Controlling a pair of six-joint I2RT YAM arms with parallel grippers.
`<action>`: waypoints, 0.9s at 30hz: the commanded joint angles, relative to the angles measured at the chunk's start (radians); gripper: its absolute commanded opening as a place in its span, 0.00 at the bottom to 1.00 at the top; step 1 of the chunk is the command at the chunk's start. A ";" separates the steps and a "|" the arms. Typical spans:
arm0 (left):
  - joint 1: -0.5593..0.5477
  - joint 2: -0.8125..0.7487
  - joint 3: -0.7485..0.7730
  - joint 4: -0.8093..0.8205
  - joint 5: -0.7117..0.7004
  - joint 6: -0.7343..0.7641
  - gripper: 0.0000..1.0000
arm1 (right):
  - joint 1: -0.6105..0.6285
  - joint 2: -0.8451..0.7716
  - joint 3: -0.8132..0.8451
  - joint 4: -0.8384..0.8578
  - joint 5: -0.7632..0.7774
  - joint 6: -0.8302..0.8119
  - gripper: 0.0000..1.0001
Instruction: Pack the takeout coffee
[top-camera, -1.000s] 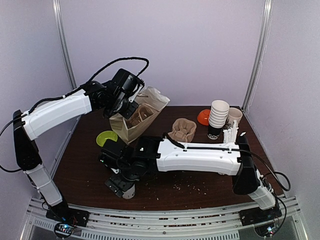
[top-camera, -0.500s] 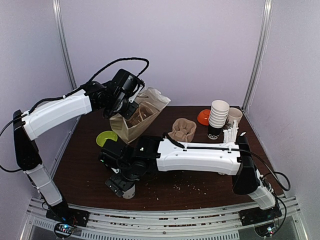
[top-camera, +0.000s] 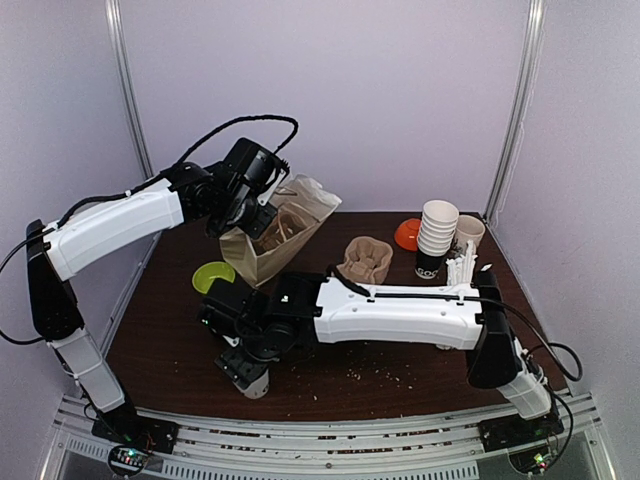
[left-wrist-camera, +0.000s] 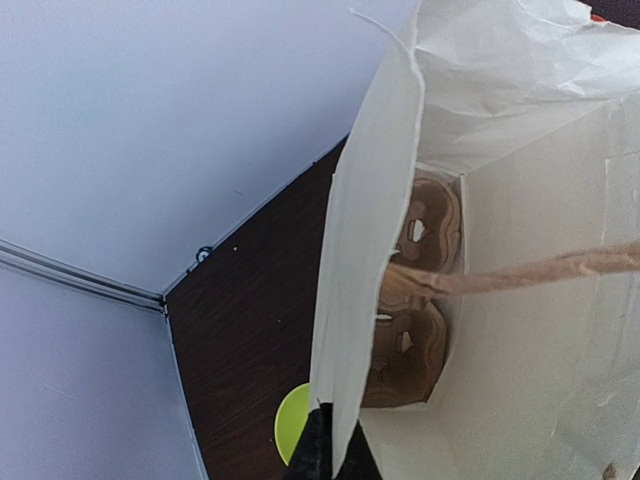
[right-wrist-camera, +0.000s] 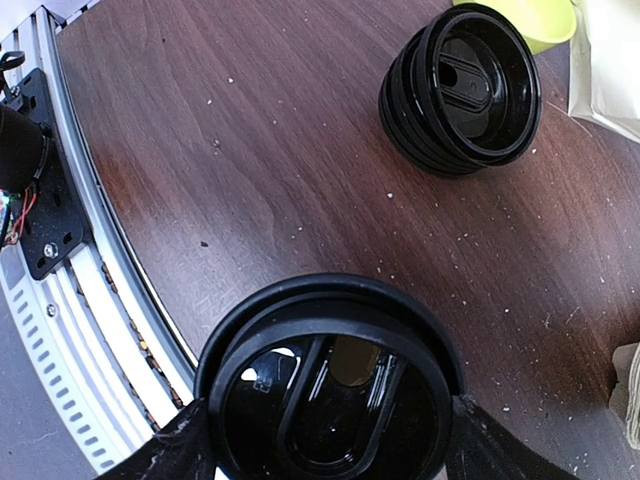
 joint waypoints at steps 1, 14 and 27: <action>0.004 0.002 -0.012 0.005 0.004 -0.019 0.00 | -0.005 -0.081 -0.067 0.018 0.020 0.014 0.74; 0.003 -0.003 -0.008 0.005 0.000 -0.037 0.00 | -0.005 -0.326 -0.399 0.200 0.059 0.080 0.64; 0.003 -0.001 0.012 0.001 -0.016 -0.046 0.00 | -0.004 -0.794 -0.846 0.382 0.119 0.171 0.58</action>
